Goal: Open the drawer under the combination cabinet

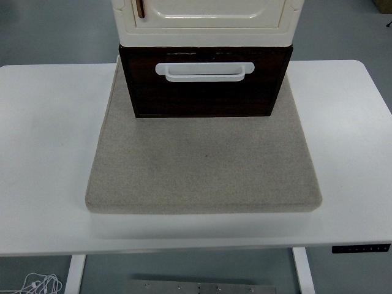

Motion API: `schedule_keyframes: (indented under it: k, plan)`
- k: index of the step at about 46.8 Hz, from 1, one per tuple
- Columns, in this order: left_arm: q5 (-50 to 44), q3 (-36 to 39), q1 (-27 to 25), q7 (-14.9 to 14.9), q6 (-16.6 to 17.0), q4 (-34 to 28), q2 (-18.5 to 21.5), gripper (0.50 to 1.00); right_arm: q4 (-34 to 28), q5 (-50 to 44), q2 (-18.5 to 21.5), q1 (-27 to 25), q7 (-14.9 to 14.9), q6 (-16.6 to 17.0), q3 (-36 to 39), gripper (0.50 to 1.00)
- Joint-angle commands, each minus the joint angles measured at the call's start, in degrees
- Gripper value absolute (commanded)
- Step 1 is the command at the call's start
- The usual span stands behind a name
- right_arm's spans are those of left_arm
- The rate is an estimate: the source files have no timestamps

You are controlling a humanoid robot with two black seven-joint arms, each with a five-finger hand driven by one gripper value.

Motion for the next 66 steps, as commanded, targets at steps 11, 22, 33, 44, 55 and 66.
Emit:
schedule_keyframes:
  k: [11,22,33,44,55,66]
  plan:
    - [11.8,0.3,-0.6,1.4,1.9,-16.1,2.0,1.0,0.0,0.0,0.0,0.0,0.0,0.0,0.0,0.928]
    - [13.0,12.3,-3.2,4.7,1.9,-27.0,3.4,1.0,0.0,0.0,0.0,0.0,0.0,0.0,0.0,0.926]
    - [18.4,21.0,-4.4,5.4,1.2,-40.4,5.7,1.0,0.0,0.0,0.0,0.0,0.0,0.0,0.0,0.926]
    - [20.3,32.0,-7.0,7.4,1.3,-47.2,6.3,1.0,0.0,0.0,0.0,0.0,0.0,0.0,0.0,0.928]
    - [21.1,38.1,-7.4,13.7,1.2,-50.2,6.0,1.0,0.0,0.0,0.0,0.0,0.0,0.0,0.0,0.926]
    - [21.2,38.1,-7.3,20.1,0.9,-51.0,5.7,1.0,0.0,0.0,0.0,0.0,0.0,0.0,0.0,0.928]
